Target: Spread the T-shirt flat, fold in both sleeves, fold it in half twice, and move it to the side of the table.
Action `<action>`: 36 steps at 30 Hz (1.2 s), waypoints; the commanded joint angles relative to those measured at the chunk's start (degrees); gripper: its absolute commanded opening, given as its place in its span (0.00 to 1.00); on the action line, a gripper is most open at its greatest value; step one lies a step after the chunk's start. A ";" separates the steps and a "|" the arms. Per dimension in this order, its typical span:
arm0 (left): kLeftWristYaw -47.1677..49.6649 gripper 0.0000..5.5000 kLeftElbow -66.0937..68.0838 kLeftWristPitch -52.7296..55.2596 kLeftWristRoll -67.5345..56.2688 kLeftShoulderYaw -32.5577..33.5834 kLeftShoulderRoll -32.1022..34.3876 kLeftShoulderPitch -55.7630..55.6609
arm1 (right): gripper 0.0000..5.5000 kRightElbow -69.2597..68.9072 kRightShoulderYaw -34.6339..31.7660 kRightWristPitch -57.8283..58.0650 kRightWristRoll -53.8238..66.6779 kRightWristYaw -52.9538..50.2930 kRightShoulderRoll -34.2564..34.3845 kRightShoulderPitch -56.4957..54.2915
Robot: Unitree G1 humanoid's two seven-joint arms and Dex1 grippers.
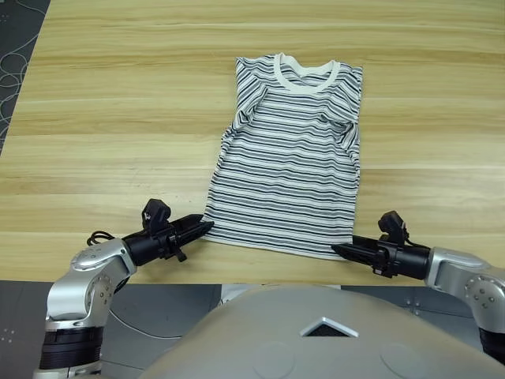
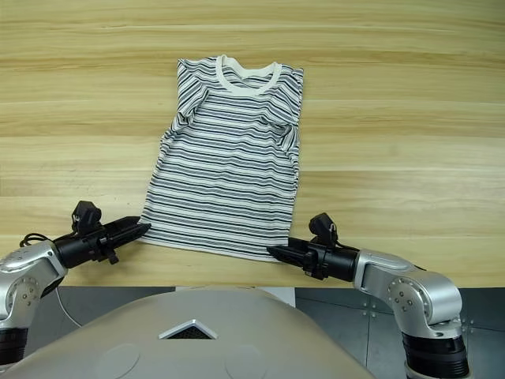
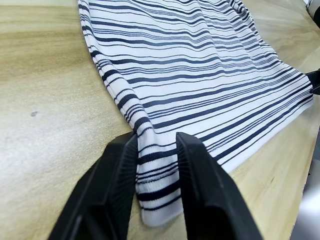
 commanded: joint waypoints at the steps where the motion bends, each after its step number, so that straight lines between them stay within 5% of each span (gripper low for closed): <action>1: 0.99 0.15 1.65 1.54 1.80 -1.38 0.35 2.17 | 0.40 -0.10 1.24 0.71 -1.00 -1.85 -0.81 0.77; 5: -0.51 0.02 1.40 1.03 1.85 -0.98 1.79 3.35 | 0.27 -0.44 2.10 0.07 -1.49 -1.51 -1.87 1.27; 11: -1.42 0.02 2.34 0.27 2.15 -0.38 2.75 3.74 | 0.27 1.01 3.79 -1.54 -2.80 -1.19 -3.09 1.31; 19: -2.62 0.02 2.65 -1.08 2.08 -0.41 3.05 3.48 | 0.02 1.96 5.79 -4.11 -3.50 1.29 -4.83 0.23; 36: -17.49 0.02 -10.04 -7.59 0.40 -5.24 9.97 10.18 | 0.02 4.20 11.80 -23.42 -12.24 23.87 -17.12 2.18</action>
